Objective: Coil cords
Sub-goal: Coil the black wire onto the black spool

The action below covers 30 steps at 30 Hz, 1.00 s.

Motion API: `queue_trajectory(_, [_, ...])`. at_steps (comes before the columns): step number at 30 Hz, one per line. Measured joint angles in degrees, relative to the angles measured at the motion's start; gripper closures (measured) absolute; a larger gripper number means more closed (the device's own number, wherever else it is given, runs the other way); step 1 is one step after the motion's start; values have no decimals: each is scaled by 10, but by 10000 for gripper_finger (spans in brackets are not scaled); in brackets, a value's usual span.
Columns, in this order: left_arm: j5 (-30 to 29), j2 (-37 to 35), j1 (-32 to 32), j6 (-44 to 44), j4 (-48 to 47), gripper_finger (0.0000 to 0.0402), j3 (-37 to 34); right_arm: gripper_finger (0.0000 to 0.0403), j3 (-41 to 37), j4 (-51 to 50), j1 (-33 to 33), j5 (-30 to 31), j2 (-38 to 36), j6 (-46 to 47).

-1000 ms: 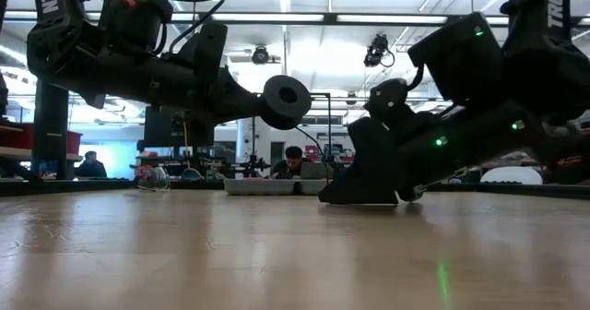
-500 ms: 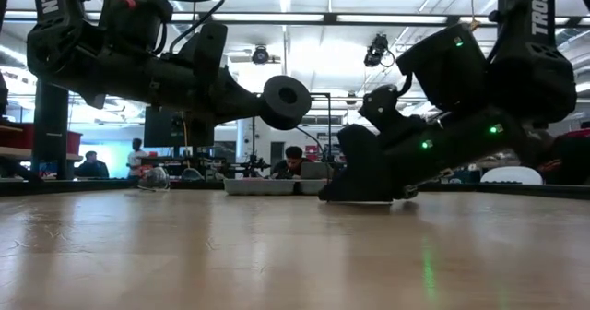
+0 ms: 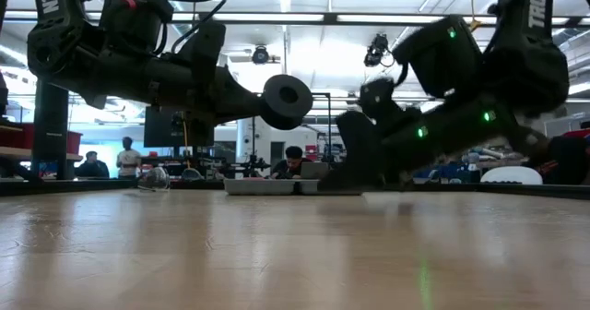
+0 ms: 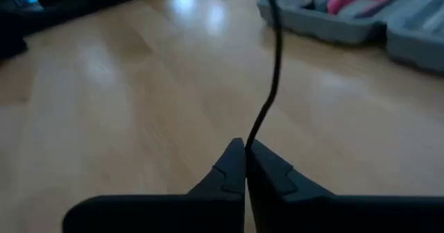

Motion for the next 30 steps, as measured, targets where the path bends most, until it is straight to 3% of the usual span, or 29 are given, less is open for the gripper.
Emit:
queue_trajectory(9, [32,0,0,8,-37,401,0,401,0,-161,-21,-21,-165,-11])
queue_trajectory(15, [9,0,0,9,-112,401,19,402,6,-179,-35,-65,-245,-57])
queue_trajectory(24, [-31,0,0,23,-278,401,113,403,106,-254,-52,-119,-205,-103])
queue_trajectory(30, [-67,0,0,21,-298,401,136,403,133,-273,-44,-123,-176,-109])
